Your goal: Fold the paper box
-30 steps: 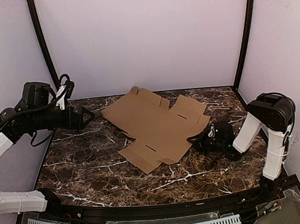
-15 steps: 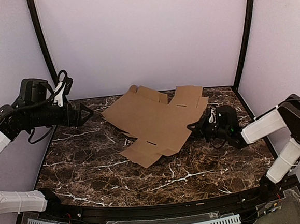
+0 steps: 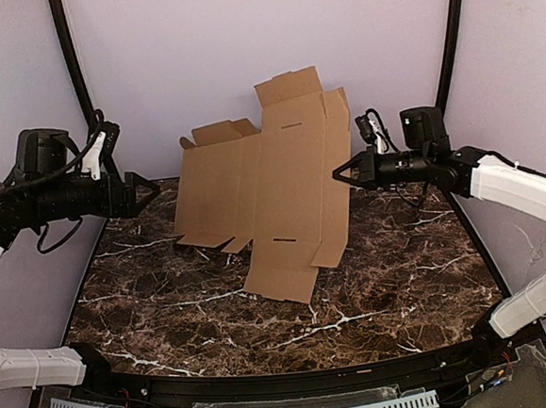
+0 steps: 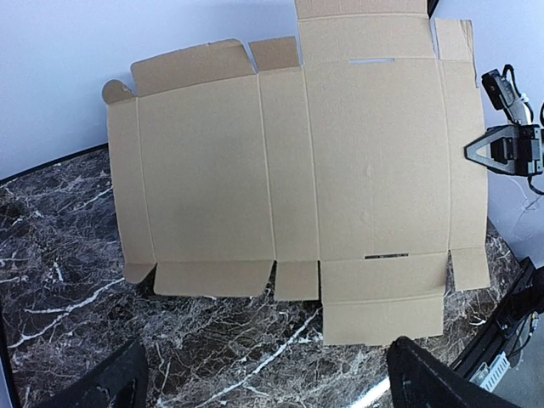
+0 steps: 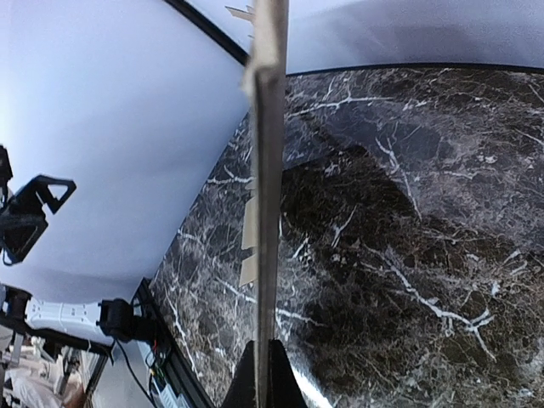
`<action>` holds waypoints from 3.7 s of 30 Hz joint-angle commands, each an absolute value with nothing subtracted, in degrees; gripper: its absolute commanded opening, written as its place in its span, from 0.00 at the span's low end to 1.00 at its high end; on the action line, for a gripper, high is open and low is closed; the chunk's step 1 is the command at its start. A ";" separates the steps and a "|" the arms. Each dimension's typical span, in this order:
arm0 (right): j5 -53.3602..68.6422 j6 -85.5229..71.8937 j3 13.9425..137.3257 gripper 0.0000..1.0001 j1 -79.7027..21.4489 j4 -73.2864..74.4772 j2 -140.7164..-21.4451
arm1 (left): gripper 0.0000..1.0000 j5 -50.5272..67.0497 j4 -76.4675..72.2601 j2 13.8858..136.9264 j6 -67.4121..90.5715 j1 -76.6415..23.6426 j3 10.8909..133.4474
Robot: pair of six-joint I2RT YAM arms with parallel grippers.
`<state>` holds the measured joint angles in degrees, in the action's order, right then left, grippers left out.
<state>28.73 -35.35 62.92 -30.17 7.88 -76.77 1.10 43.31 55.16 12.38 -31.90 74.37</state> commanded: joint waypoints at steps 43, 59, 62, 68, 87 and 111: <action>-38.06 52.13 112.11 0.00 -49.49 38.39 -113.79 | 0.99 0.95 45.42 50.31 13.29 -32.01 67.62; -41.23 61.00 94.41 0.00 -54.03 18.24 -106.74 | 0.93 1.77 35.23 54.73 17.01 -32.00 63.86; -42.30 60.48 93.02 0.00 -54.75 16.68 -106.32 | 0.85 6.31 31.97 57.40 19.43 -31.99 64.95; -43.54 59.53 91.50 0.00 -56.66 15.59 -105.19 | 0.44 16.01 24.82 63.52 25.93 -31.99 67.56; -45.80 53.83 87.66 0.00 -59.09 15.05 -103.05 | 0.01 14.92 16.51 77.52 36.74 -32.06 70.07; -44.36 42.29 91.54 0.00 -60.89 19.00 -104.66 | 0.01 8.29 10.63 88.28 44.69 -37.01 71.58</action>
<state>-45.52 47.81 89.47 -59.53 20.16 -104.97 10.22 12.01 87.00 42.98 -35.94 69.52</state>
